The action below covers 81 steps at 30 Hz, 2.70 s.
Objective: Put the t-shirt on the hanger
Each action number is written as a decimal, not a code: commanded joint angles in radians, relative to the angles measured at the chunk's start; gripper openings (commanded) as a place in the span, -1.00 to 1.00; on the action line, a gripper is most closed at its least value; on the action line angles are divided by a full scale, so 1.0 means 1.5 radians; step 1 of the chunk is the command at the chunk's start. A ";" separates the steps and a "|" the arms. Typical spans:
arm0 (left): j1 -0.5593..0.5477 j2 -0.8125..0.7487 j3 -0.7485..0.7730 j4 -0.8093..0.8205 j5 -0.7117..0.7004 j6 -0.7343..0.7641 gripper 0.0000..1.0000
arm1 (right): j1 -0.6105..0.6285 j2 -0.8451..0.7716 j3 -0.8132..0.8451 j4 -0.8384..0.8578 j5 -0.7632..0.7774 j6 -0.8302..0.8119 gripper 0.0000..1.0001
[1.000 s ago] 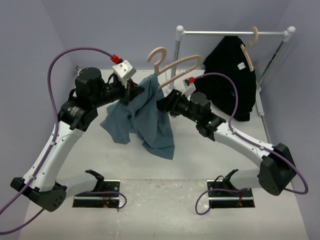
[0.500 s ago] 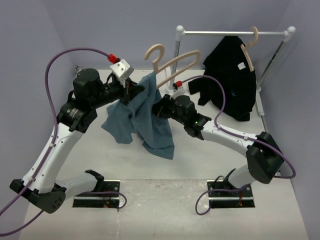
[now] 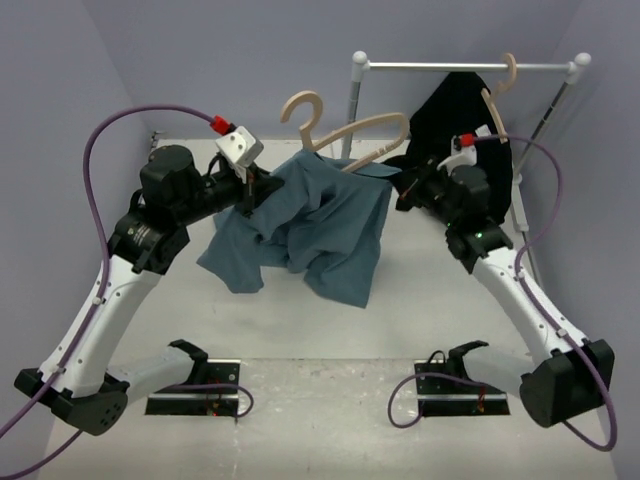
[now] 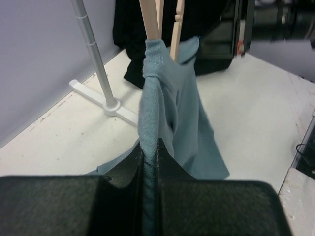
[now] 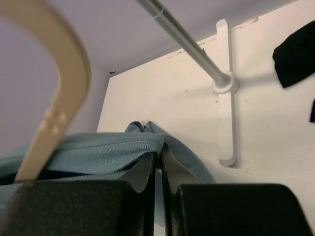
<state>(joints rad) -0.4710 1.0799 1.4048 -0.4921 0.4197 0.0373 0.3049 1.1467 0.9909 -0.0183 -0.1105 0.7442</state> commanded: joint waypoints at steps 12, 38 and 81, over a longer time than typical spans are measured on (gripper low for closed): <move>0.012 -0.038 -0.058 0.122 0.121 0.083 -1.00 | -0.238 0.104 0.392 -0.426 -0.292 -0.195 -1.00; -0.002 0.061 0.004 -0.072 0.191 0.273 -1.00 | -0.247 0.260 0.825 -0.732 -0.104 -0.320 -1.00; 0.042 0.314 0.121 -0.064 0.629 0.186 -1.00 | -0.023 0.125 0.524 -0.464 -0.577 -0.510 0.56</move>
<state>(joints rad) -0.4119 1.5455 1.5213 -0.6228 1.2073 0.3069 0.2582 1.2404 1.7328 -0.8115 -0.7856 0.0006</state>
